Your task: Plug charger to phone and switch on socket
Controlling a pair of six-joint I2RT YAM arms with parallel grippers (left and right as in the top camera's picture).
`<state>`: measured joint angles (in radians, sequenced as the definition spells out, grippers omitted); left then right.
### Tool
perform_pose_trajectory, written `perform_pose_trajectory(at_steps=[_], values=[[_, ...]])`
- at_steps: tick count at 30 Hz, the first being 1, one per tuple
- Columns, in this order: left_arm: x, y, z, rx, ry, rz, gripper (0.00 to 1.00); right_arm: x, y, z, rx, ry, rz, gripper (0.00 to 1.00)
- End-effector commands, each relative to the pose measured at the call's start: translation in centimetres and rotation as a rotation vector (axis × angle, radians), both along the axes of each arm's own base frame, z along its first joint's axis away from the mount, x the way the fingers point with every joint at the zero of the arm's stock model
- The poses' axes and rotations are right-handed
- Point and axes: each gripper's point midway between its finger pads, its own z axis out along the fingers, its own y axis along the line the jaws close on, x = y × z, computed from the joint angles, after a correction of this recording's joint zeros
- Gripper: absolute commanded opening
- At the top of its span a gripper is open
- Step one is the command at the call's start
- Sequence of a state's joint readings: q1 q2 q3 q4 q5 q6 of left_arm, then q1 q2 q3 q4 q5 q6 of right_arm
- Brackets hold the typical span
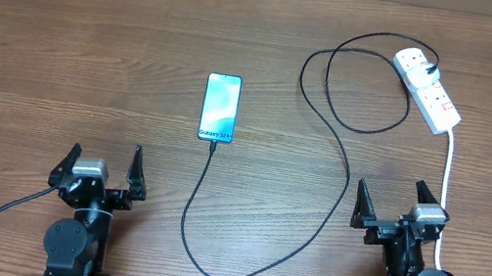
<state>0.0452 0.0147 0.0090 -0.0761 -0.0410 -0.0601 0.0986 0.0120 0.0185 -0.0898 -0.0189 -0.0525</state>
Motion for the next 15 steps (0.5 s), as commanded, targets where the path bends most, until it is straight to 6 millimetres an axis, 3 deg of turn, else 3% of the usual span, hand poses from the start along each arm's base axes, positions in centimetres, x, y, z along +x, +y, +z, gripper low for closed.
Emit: perform_pose_trajectory(at_steps=[1, 15], values=[[-0.06, 0.3, 0.08, 0.001, -0.009, 0.02, 1.0, 0.02, -0.13, -0.16, 0.0, -0.004, -0.006, 1.0], [-0.04, 0.05, 0.02, 0.012, -0.006, 0.004, 1.0, 0.02, -0.13, -0.16, 0.0, -0.004, -0.006, 1.0]])
